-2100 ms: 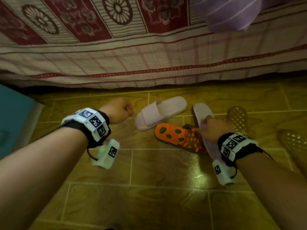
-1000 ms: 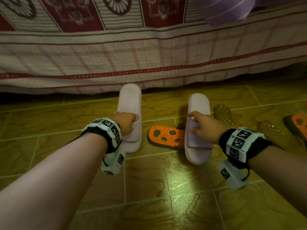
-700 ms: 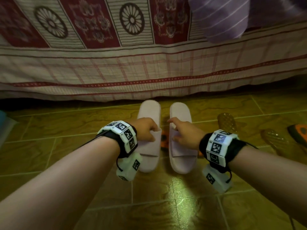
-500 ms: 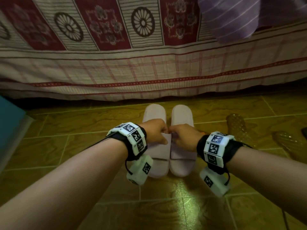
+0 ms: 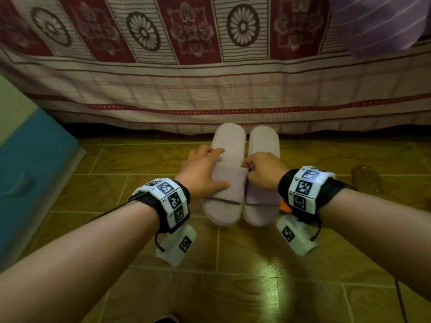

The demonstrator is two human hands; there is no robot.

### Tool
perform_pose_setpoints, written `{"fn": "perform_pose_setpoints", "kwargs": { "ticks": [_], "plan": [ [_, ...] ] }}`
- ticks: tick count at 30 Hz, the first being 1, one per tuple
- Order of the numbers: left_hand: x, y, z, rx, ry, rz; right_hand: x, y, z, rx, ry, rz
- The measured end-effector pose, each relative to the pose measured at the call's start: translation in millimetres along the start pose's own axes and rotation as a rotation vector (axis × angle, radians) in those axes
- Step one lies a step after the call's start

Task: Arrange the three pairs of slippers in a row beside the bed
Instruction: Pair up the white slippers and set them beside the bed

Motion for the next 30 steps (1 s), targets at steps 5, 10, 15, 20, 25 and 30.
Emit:
{"fn": "perform_pose_setpoints", "kwargs": {
  "ticks": [5, 10, 15, 20, 25, 30],
  "plan": [
    [3.3, 88.0, -27.1, -0.445, 0.365, 0.306, 22.6, 29.9, -10.3, -0.023, -0.013, 0.034],
    [8.8, 103.8, -30.6, -0.476, 0.494, 0.252, 43.9, 50.5, -21.9, -0.054, 0.027, 0.032],
    [23.5, 133.6, -11.0, -0.410, 0.508, 0.280, 85.1, 74.0, -30.8, -0.094, 0.106, 0.068],
    [41.5, 190.8, 1.9, -0.536, 0.485, 0.274, 129.0, 111.8, -56.5, -0.132, 0.169, 0.117],
    [43.4, 250.6, 0.2, -0.630, 0.449, 0.377, 165.7, 140.3, -90.7, -0.142, 0.286, 0.090],
    [49.3, 309.7, 24.2, -0.782, 0.316, 0.476, 220.0, 172.1, -114.4, -0.095, 0.376, 0.090]
  ]
}}
Point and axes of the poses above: each hand's wrist, its own x-axis towards the middle knuckle, its own z-axis out of the back of the hand, y = z × x, the point moved 9 cm from there along x, towards the middle knuckle, and after that the axes turned 13 degrees about z, right-handed, at the moved point
